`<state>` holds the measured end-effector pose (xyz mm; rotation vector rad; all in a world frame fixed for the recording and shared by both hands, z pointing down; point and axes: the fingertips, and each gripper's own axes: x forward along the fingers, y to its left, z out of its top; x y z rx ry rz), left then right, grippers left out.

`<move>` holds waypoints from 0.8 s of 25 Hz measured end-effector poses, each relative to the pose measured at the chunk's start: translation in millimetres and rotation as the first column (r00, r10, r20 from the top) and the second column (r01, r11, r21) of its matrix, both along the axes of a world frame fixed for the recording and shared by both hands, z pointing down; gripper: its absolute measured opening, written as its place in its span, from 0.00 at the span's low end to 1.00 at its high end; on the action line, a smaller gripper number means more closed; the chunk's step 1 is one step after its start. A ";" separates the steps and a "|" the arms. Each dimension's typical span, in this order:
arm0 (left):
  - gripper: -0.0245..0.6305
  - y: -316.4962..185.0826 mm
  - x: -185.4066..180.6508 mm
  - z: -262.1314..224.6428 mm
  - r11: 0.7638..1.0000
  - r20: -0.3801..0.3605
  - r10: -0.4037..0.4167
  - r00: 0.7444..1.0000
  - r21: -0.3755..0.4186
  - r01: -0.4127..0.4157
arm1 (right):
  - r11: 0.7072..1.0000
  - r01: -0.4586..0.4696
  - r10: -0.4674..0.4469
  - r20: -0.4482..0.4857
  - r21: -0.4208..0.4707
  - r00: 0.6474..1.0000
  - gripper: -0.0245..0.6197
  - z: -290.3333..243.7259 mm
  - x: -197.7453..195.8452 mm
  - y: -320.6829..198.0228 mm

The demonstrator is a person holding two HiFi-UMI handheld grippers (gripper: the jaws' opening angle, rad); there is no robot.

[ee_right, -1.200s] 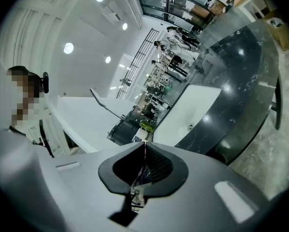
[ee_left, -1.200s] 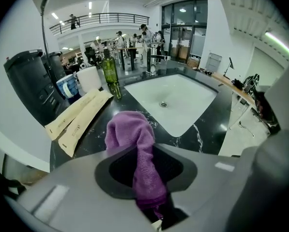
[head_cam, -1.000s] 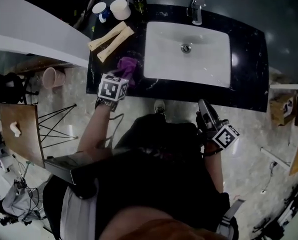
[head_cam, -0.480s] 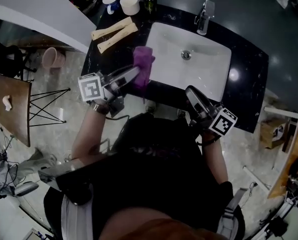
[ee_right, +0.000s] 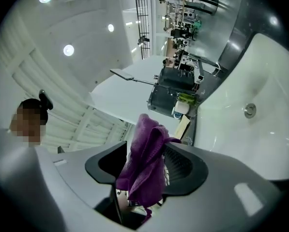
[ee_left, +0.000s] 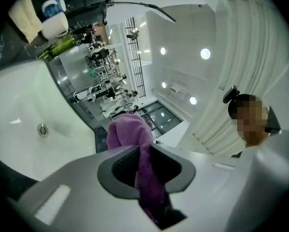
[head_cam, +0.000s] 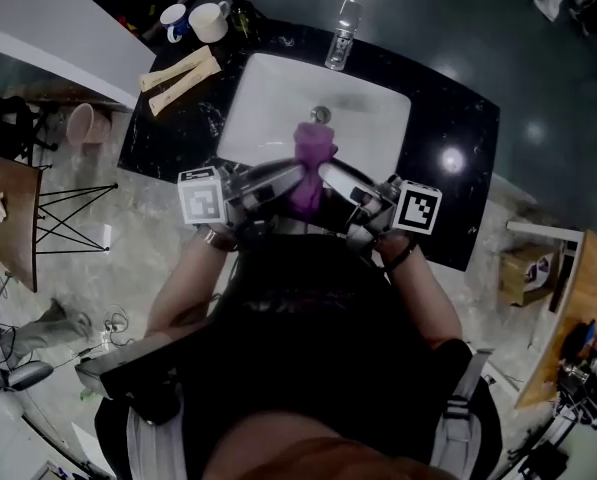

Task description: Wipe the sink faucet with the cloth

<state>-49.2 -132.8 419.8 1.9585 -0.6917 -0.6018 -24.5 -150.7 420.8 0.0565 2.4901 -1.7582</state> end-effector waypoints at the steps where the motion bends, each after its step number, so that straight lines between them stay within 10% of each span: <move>1: 0.15 -1.5 10.2 0.5 1.000 0.002 -0.002 1.000 0.004 0.002 | 1.000 0.017 -0.017 0.004 -0.018 1.000 0.44 2.3 6.1 -1.3; 15: 0.16 -6.0 48.4 30.1 0.986 0.071 -0.160 0.985 -0.030 0.162 | 0.990 0.063 -0.060 0.032 -0.126 0.998 0.22 36.0 77.6 -38.1; 20: 0.06 20.8 25.9 33.5 0.982 0.131 -0.174 0.976 -0.052 0.182 | 0.971 -0.025 0.056 -0.124 0.237 0.991 0.22 5.1 79.0 -125.7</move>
